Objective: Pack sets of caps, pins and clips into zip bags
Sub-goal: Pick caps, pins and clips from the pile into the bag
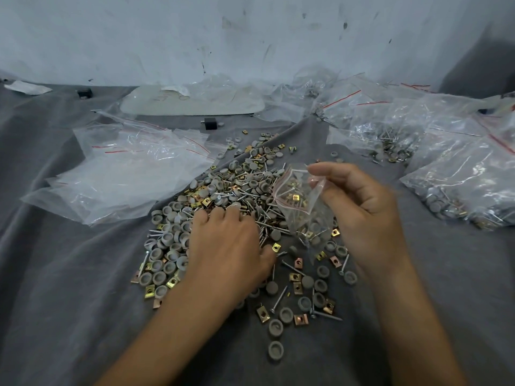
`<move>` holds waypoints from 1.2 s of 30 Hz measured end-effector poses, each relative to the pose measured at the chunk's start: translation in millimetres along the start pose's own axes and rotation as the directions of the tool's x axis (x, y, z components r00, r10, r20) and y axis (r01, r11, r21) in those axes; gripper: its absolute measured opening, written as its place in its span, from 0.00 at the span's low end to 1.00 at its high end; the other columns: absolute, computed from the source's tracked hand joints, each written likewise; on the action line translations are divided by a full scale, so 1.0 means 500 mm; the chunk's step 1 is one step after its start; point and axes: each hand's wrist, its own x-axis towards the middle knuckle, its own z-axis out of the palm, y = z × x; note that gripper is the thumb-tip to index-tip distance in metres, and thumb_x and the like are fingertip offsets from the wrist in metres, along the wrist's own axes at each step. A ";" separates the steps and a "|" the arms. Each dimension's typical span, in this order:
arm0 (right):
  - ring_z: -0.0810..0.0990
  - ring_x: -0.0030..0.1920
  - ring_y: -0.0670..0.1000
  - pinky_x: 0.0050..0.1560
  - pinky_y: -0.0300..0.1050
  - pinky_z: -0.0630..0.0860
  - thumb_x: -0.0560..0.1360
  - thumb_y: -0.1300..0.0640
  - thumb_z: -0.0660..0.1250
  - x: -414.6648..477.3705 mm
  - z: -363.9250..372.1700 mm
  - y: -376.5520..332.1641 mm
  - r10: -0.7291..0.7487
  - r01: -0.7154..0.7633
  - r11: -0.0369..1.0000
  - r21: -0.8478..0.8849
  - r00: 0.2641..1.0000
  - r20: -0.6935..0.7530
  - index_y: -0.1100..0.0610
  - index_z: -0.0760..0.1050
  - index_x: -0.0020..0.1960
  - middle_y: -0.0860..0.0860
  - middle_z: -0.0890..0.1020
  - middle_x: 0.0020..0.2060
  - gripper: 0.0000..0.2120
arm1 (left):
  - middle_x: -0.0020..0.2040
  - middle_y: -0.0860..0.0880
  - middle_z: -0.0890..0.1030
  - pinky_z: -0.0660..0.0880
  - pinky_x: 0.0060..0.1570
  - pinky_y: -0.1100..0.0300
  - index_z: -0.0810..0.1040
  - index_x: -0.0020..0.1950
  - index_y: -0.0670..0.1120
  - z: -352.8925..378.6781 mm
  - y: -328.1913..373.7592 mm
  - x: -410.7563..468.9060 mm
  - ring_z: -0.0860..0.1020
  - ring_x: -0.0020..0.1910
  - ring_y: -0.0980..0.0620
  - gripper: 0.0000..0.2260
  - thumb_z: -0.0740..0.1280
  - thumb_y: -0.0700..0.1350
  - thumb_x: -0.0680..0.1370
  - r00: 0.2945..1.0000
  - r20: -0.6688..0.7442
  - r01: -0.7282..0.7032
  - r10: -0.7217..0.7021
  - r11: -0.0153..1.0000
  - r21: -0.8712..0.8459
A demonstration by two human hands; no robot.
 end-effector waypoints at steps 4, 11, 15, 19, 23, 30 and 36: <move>0.78 0.46 0.70 0.45 0.54 0.75 0.79 0.60 0.66 -0.001 0.002 0.003 0.010 -0.010 1.000 0.011 1.000 0.021 0.42 0.83 0.54 0.51 0.86 0.47 0.14 | 0.49 0.53 0.74 0.63 0.56 0.50 0.77 0.47 0.54 0.002 0.002 0.002 0.71 0.50 0.50 0.16 0.58 0.63 0.78 1.000 0.000 -0.005 0.005 1.000 0.009; 0.78 0.48 0.72 0.46 0.58 0.78 0.80 0.61 0.66 -0.002 0.005 0.000 0.031 -0.032 0.999 0.018 0.999 0.023 0.43 0.84 0.54 0.51 0.86 0.47 0.14 | 0.45 0.53 0.72 0.62 0.54 0.51 0.73 0.45 0.52 0.007 0.010 0.003 0.70 0.46 0.50 0.13 0.56 0.59 0.80 1.000 -0.002 -0.028 0.028 1.000 0.001; 0.80 0.49 0.69 0.46 0.63 0.80 0.80 0.62 0.66 -0.003 0.002 -0.001 0.039 -0.039 0.999 0.005 0.999 0.026 0.43 0.84 0.54 0.50 0.86 0.48 0.15 | 0.43 0.55 0.71 0.62 0.54 0.51 0.73 0.43 0.54 0.008 0.002 0.001 0.70 0.45 0.52 0.13 0.57 0.60 0.79 0.998 0.016 -0.052 0.053 0.997 -0.064; 0.81 0.49 0.67 0.48 0.65 0.79 0.80 0.61 0.66 -0.005 0.002 -0.005 0.041 -0.041 0.999 -0.007 0.999 0.031 0.42 0.83 0.54 0.48 0.86 0.48 0.15 | 0.43 0.55 0.71 0.64 0.53 0.53 0.74 0.46 0.54 0.010 0.003 0.002 0.71 0.46 0.52 0.10 0.57 0.56 0.81 0.997 0.001 -0.082 0.082 0.993 -0.083; 0.82 0.49 0.65 0.50 0.64 0.79 0.80 0.62 0.66 -0.007 0.002 -0.009 0.046 -0.046 0.999 -0.011 0.998 0.034 0.42 0.84 0.53 0.49 0.86 0.48 0.16 | 0.46 0.56 0.73 0.65 0.54 0.56 0.76 0.50 0.55 0.013 -0.009 0.005 0.71 0.49 0.54 0.10 0.58 0.56 0.83 0.996 -0.048 -0.079 0.071 0.975 -0.206; 0.85 0.50 0.53 0.53 0.59 0.81 0.81 0.63 0.66 -0.008 0.003 -0.011 0.051 -0.049 0.998 -0.031 0.998 0.040 0.42 0.84 0.53 0.46 0.86 0.49 0.16 | 0.47 0.58 0.75 0.66 0.49 0.57 0.78 0.49 0.55 -0.009 -0.038 0.026 0.72 0.51 0.56 0.07 0.64 0.55 0.82 0.989 -0.133 -0.031 -0.057 0.816 -0.578; 0.84 0.49 0.59 0.52 0.63 0.80 0.81 0.64 0.66 -0.008 0.003 -0.011 0.061 -0.060 0.998 -0.030 0.997 0.046 0.42 0.84 0.54 0.46 0.86 0.49 0.17 | 0.36 0.59 0.80 0.71 0.36 0.57 0.79 0.47 0.56 -0.009 -0.058 0.030 0.77 0.35 0.61 0.06 0.65 0.54 0.82 0.971 -0.182 -0.038 -0.156 0.647 -0.761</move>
